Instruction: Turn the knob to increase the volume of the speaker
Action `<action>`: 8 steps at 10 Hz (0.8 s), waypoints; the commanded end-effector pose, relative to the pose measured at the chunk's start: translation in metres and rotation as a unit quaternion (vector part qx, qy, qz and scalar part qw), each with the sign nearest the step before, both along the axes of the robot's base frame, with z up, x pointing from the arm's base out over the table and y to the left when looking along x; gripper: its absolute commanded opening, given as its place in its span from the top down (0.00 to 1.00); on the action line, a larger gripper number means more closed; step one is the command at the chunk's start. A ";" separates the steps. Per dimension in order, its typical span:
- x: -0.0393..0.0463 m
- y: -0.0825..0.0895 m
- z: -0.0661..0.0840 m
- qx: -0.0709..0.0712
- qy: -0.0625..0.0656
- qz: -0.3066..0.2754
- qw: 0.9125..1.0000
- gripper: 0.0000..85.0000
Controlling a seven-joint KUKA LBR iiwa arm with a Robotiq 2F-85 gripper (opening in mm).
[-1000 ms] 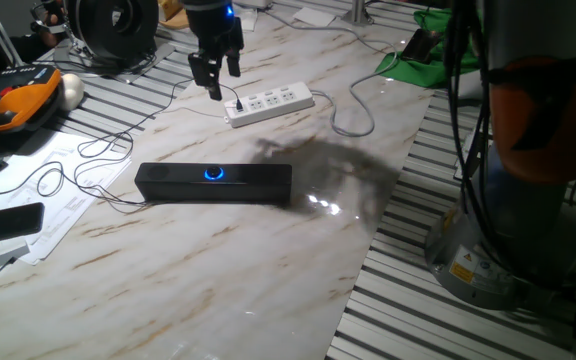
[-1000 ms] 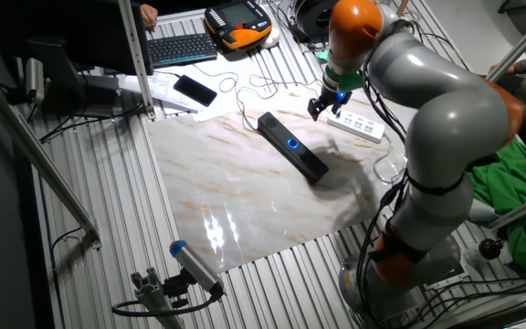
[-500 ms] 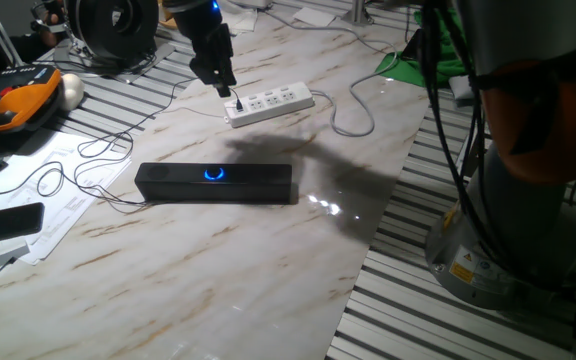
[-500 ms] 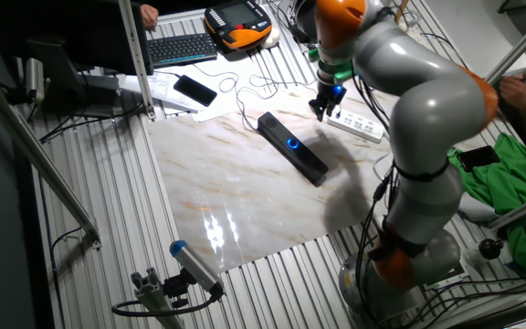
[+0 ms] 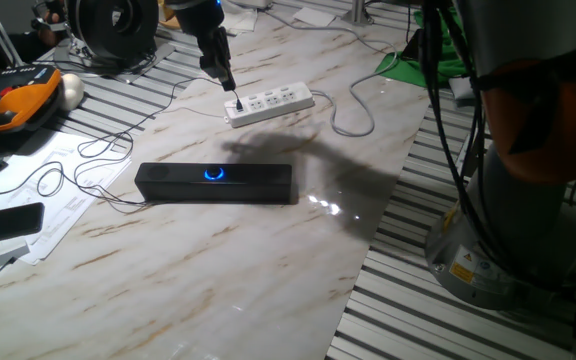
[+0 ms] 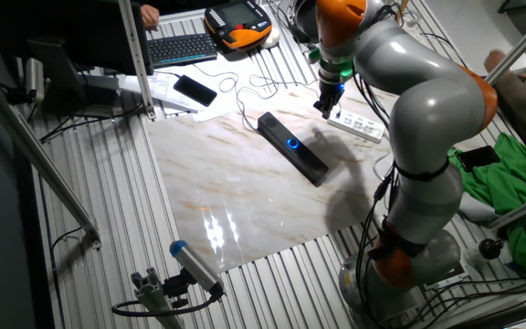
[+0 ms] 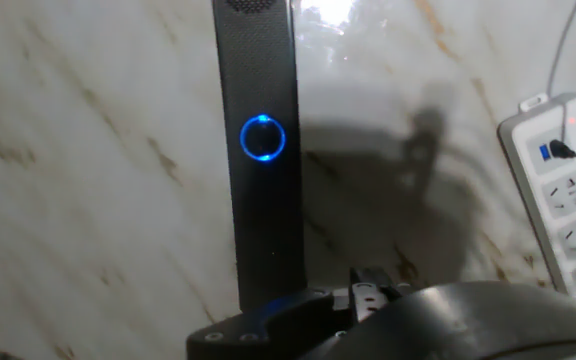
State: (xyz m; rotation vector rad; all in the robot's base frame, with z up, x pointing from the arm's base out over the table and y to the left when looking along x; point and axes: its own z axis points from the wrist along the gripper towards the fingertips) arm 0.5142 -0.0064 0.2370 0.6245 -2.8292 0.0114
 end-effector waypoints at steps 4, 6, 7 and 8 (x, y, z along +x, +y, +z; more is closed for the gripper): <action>0.0000 0.000 0.000 -0.008 -0.015 -0.004 1.000 1.00; 0.0000 0.000 0.000 -0.007 -0.023 0.003 1.000 1.00; 0.0000 -0.001 0.000 -0.004 -0.023 0.003 1.000 1.00; 0.0000 -0.001 0.000 -0.001 -0.023 0.003 1.000 1.00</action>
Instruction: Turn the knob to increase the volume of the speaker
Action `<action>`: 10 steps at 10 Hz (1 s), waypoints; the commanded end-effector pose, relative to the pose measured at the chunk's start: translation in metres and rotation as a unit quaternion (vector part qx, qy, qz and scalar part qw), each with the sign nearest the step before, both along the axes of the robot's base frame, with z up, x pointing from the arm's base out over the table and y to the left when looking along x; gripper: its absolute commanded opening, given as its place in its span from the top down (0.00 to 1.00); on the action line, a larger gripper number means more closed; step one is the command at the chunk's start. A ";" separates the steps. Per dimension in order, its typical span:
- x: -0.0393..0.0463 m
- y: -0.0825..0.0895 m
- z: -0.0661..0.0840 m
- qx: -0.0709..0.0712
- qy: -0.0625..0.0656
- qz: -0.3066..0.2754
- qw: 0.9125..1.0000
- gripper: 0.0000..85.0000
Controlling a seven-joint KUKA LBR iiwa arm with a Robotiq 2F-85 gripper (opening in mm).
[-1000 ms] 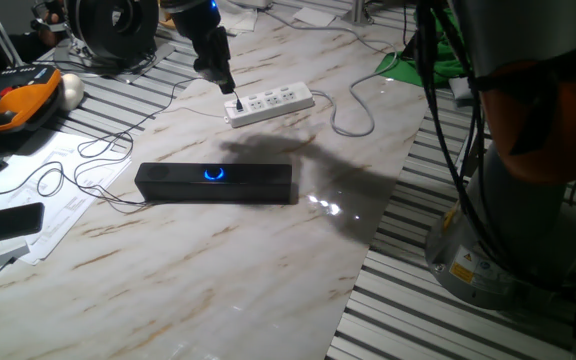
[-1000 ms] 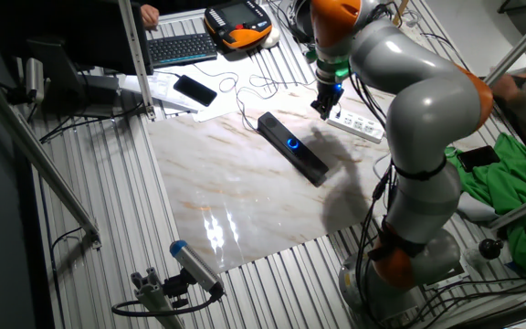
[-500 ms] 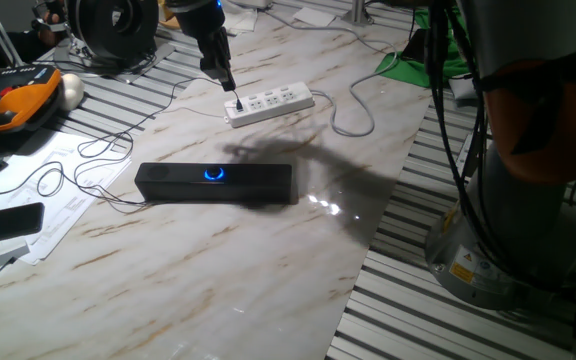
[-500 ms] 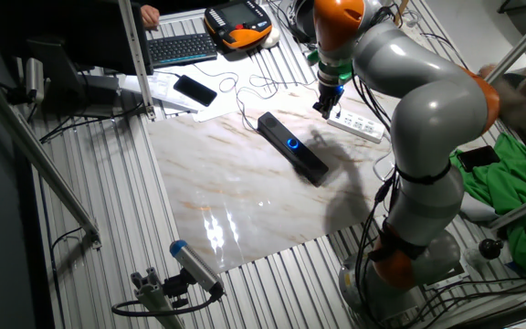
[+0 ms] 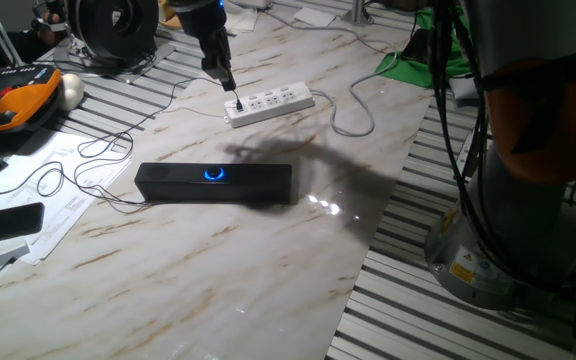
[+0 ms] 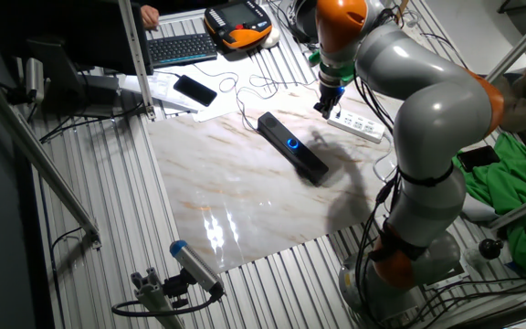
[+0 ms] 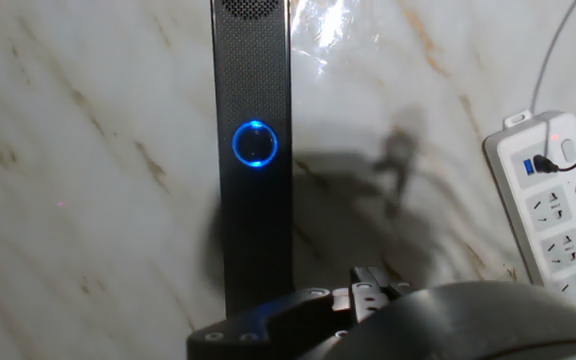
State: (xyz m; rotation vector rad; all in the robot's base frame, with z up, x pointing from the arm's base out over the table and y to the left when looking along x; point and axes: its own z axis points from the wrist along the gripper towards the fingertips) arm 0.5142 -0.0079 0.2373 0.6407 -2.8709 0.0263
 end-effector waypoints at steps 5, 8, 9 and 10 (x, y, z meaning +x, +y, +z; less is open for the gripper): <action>0.0000 0.000 0.000 0.023 -0.010 -0.012 1.000 1.00; 0.0000 0.000 0.000 0.023 -0.024 -0.038 0.999 1.00; 0.0000 0.000 0.000 0.021 -0.030 -0.050 0.998 1.00; 0.0000 0.000 0.000 0.028 -0.036 -0.062 0.997 1.00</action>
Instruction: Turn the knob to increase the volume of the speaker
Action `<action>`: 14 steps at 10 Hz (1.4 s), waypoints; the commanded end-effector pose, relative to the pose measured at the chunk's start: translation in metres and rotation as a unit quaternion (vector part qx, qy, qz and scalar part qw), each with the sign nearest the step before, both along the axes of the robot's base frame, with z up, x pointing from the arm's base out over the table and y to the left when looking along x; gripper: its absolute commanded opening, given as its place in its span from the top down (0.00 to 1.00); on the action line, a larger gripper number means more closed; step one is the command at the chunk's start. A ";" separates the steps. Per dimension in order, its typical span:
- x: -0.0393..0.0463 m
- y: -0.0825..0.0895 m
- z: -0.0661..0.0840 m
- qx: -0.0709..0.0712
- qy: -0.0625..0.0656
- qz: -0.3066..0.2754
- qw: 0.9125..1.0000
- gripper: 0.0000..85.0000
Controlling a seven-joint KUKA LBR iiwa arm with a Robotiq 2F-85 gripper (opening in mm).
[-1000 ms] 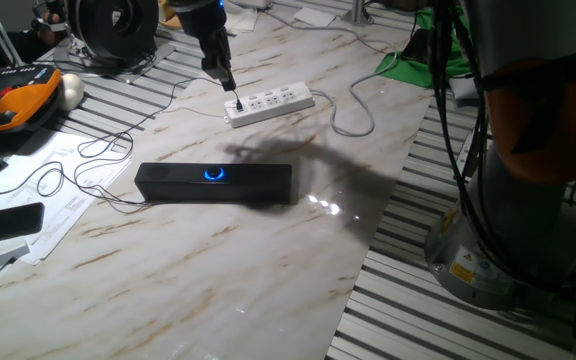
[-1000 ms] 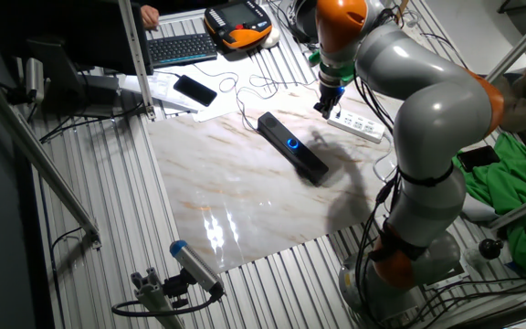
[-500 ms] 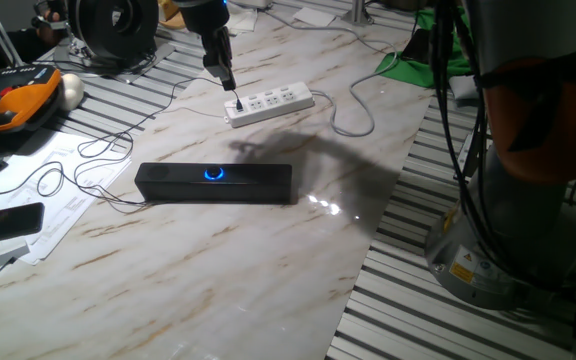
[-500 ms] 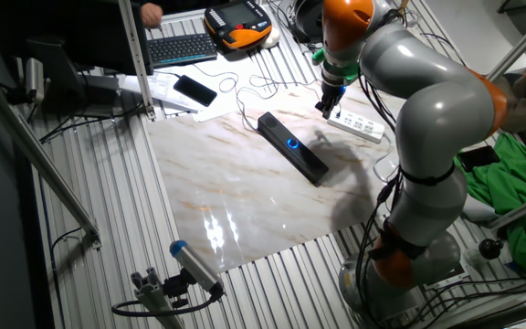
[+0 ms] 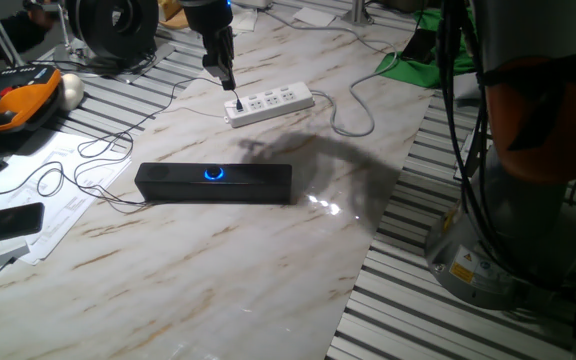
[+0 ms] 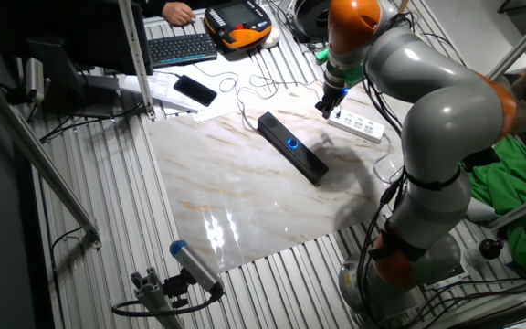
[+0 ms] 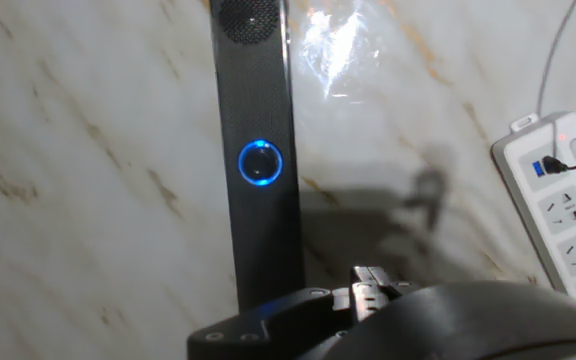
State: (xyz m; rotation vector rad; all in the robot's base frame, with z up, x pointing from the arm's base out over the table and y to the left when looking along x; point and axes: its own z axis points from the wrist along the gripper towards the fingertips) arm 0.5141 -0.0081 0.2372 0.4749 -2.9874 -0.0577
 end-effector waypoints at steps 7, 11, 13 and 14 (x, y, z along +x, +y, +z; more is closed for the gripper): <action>0.0001 0.000 0.000 0.000 0.019 -0.032 0.999 1.00; 0.0013 0.003 -0.001 0.011 0.025 -0.040 0.999 0.80; 0.0078 0.023 -0.004 0.001 0.021 -0.022 1.000 0.60; 0.0095 0.032 -0.005 -0.003 0.020 -0.012 1.000 0.60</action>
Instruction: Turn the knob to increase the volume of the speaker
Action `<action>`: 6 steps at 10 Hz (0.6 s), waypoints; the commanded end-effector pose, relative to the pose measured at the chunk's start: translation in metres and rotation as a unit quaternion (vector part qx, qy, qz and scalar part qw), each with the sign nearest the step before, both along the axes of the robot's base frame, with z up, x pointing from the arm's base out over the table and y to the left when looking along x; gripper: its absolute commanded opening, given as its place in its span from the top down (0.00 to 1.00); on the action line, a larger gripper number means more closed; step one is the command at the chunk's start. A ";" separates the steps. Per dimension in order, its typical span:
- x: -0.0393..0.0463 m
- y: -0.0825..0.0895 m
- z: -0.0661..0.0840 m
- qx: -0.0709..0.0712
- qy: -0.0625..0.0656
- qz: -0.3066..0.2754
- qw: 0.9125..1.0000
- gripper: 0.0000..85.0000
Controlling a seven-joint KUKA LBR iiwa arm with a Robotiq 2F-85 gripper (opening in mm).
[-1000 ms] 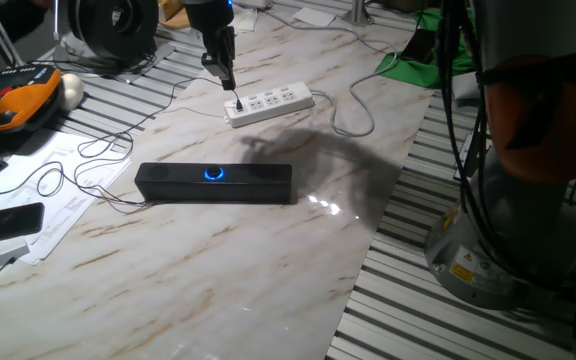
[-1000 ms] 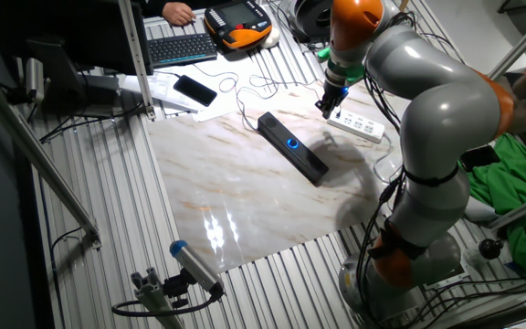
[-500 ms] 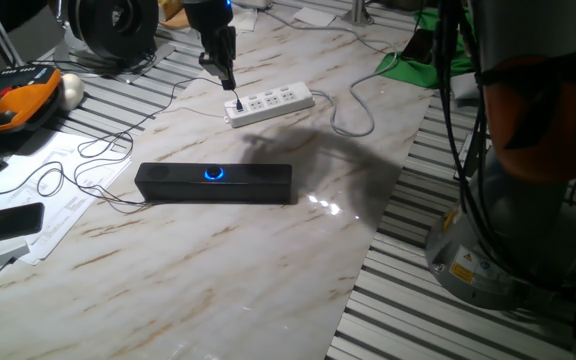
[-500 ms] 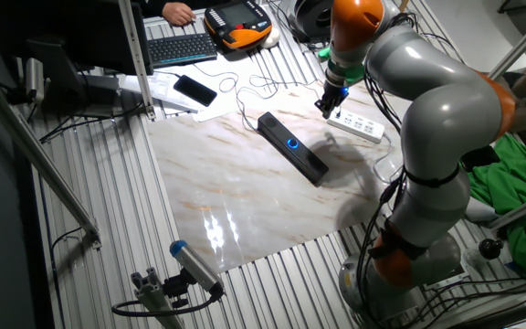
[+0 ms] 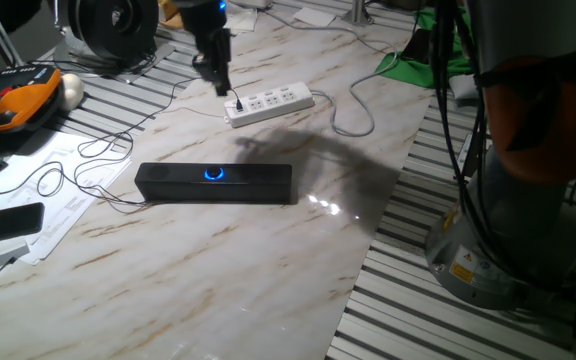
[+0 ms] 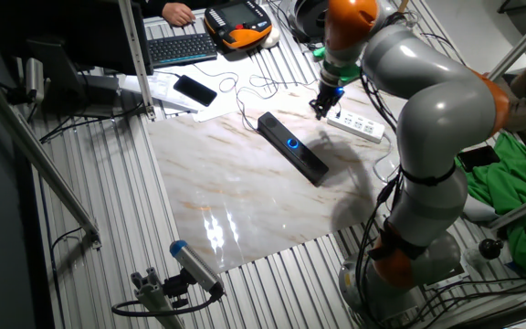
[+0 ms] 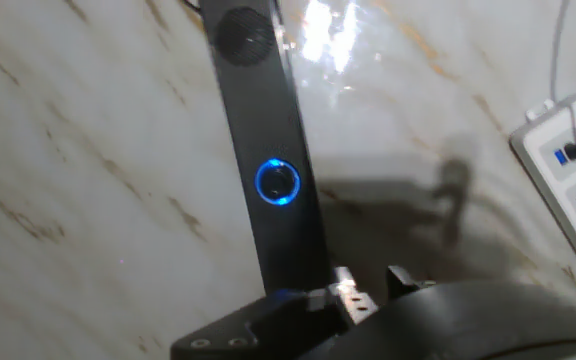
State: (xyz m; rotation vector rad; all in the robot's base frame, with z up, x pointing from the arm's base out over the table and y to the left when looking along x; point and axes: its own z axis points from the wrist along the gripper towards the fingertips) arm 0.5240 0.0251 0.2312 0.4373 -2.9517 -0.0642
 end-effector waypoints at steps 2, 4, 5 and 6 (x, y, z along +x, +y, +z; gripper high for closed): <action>0.0039 0.018 -0.010 -0.001 -0.003 0.046 0.999 0.40; 0.0052 0.030 -0.020 -0.006 -0.008 0.072 0.997 0.40; 0.0080 0.034 -0.027 0.000 -0.005 0.075 0.997 0.40; 0.0109 0.035 -0.033 0.008 0.001 0.075 0.997 0.40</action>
